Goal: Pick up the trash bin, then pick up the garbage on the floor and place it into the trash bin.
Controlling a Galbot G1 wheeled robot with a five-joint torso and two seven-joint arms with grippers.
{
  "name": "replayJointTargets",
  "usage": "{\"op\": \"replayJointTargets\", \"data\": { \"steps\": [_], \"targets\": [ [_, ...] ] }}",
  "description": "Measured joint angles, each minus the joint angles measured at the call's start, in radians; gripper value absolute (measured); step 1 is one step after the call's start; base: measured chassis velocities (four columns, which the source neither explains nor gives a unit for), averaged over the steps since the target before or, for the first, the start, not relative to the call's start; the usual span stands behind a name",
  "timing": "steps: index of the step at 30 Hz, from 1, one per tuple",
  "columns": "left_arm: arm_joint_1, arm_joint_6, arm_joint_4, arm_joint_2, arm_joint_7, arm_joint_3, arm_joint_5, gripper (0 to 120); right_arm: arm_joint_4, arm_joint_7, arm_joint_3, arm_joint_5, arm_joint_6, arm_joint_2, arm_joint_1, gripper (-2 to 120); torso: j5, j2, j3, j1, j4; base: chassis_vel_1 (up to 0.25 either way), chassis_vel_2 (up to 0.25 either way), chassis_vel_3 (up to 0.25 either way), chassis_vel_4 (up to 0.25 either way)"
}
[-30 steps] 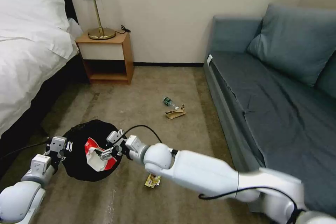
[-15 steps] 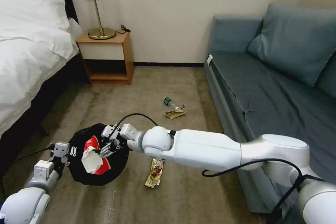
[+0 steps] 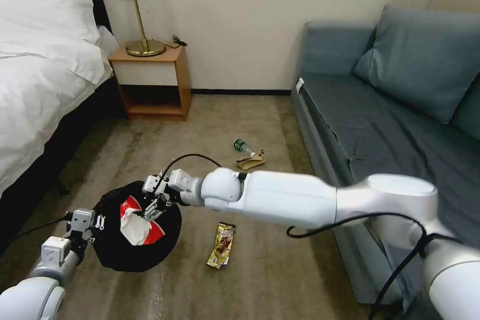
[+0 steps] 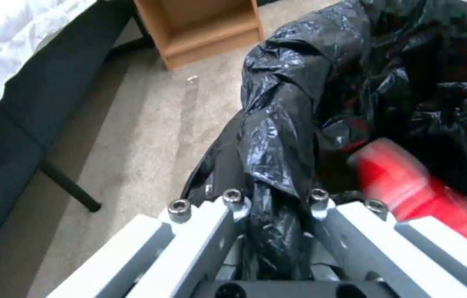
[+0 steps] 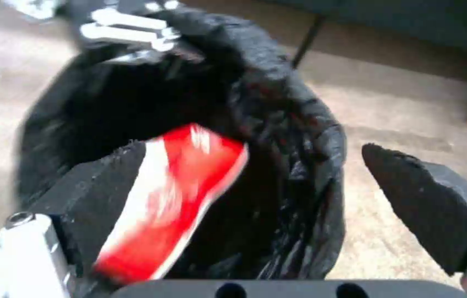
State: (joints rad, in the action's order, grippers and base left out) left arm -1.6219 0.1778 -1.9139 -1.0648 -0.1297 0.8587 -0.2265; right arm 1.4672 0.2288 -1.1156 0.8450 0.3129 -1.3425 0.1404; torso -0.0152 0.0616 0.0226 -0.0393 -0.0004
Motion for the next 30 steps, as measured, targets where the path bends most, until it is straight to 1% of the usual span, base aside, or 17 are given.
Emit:
{"op": "replayJointTargets", "data": {
  "steps": [2, 9, 11, 12, 13, 14, 17, 18, 19, 20, 22, 23, 24, 25, 26, 29, 30],
  "targets": [
    [-0.002, 0.0, -0.003, -0.006, 0.0, 0.0, -0.001, 4, 0.006, 0.05, -0.009, -0.003, 0.031, 0.003, 0.035, 100, -0.0001, 0.0, 0.0, 0.0, 0.0, 0.0, 0.0, 0.0, 0.0],
    [-0.004, -0.002, -0.007, -0.021, -0.001, -0.01, -0.004, 4, -0.018, 0.062, -0.008, -0.017, 0.055, -0.017, 0.032, 100, -0.0001, 0.0, 0.0, 0.0, 0.0002, 0.0, 0.0, 0.0, 0.0],
    [-0.014, -0.01, -0.006, -0.004, -0.001, 0.023, 0.002, 4, 0.007, 0.006, 0.047, -0.018, 0.055, 0.019, -0.034, 100, 0.0001, 0.0, 0.0, 0.0, 0.0002, 0.0, 0.0, 0.0, 0.0],
    [-0.014, -0.01, -0.006, -0.004, -0.001, 0.023, 0.002, 4, 0.007, 0.006, 0.047, -0.018, 0.055, 0.019, -0.034, 100, 0.0001, 0.0, 0.0, 0.0, 0.0002, 0.0, 0.0, 0.0, 0.0],
    [-0.017, -0.01, -0.006, 0.002, -0.001, 0.035, 0.0, 4, 0.021, -0.03, 0.072, -0.017, 0.058, 0.041, -0.07, 100, 0.0, 0.0, 0.0, 0.0, 0.0002, 0.0, 0.0, 0.0, 0.0],
    [-0.017, -0.01, -0.006, 0.002, -0.001, 0.035, 0.0, 4, 0.021, -0.03, 0.072, -0.017, 0.058, 0.041, -0.07, 100, 0.0, 0.0, 0.0, 0.0, 0.0002, 0.0, 0.0, 0.0, 0.0],
    [-0.02, -0.014, -0.002, 0.019, -0.001, 0.061, 0.002, 4, 0.058, -0.125, 0.148, -0.015, 0.08, 0.101, -0.173, 100, 0.0002, 0.0, 0.0, 0.0, -0.0002, 0.0, 0.0, 0.0, 0.0],
    [-0.02, -0.014, -0.002, 0.019, -0.001, 0.061, 0.002, 4, 0.058, -0.125, 0.148, -0.015, 0.08, 0.101, -0.173, 100, 0.0002, 0.0, 0.0, 0.0, -0.0002, 0.0, 0.0, 0.0, 0.0],
    [-0.019, -0.014, 0.004, 0.025, -0.001, 0.068, 0.002, 4, 0.067, -0.176, 0.176, -0.015, 0.083, 0.125, -0.213, 100, 0.0002, 0.0, 0.0, 0.0, -0.0001, 0.0, 0.0, 0.0, 0.0],
    [-0.019, -0.014, 0.004, 0.025, -0.001, 0.068, 0.002, 4, 0.067, -0.176, 0.176, -0.015, 0.083, 0.125, -0.213, 100, 0.0002, 0.0, 0.0, 0.0, -0.0001, 0.0, 0.0, 0.0, 0.0],
    [-0.016, -0.014, 0.015, 0.035, -0.001, 0.083, 0.002, 4, 0.078, -0.264, 0.21, -0.012, 0.084, 0.175, -0.279, 100, 0.0001, 0.0, 0.0, 0.0, 0.0003, 0.0, 0.0, 0.0, 0.0],
    [-0.016, -0.014, 0.016, 0.037, -0.001, 0.089, 0.001, 4, 0.078, -0.28, 0.221, -0.012, 0.084, 0.193, -0.301, 100, 0.0002, 0.0, 0.0, 0.0, 0.0001, 0.0, 0.0, 0.0, 0.0],
    [-0.016, -0.014, 0.016, 0.037, -0.001, 0.089, 0.001, 4, 0.078, -0.28, 0.221, -0.012, 0.084, 0.193, -0.301, 100, 0.0002, 0.0, 0.0, 0.0, 0.0001, 0.0, 0.0, 0.0, 0.0],
    [-0.016, -0.014, 0.018, 0.04, -0.001, 0.095, -0.002, 4, 0.077, -0.294, 0.234, -0.015, 0.082, 0.223, -0.335, 100, 0.0002, 0.0, 0.0, 0.0, -0.0002, 0.0, 0.0, 0.0, 0.0],
    [-0.016, -0.014, 0.018, 0.04, -0.001, 0.095, -0.002, 4, 0.077, -0.294, 0.234, -0.015, 0.082, 0.223, -0.335, 100, 0.0002, 0.0, 0.0, 0.0, -0.0002, 0.0, 0.0, 0.0, 0.0],
    [-0.02, -0.014, 0.022, 0.048, -0.001, 0.107, -0.004, 4, 0.059, -0.311, 0.254, -0.04, 0.071, 0.272, -0.406, 100, -0.0001, 0.0, 0.0, 0.0, -0.0001, 0.0, 0.0, 0.0, 0.0],
    [-0.02, -0.014, 0.022, 0.048, -0.001, 0.107, -0.004, 4, 0.059, -0.311, 0.254, -0.04, 0.071, 0.272, -0.406, 100, -0.0001, 0.0, 0.0, 0.0, -0.0001, 0.0, 0.0, 0.0, 0.0]
  ]
}}
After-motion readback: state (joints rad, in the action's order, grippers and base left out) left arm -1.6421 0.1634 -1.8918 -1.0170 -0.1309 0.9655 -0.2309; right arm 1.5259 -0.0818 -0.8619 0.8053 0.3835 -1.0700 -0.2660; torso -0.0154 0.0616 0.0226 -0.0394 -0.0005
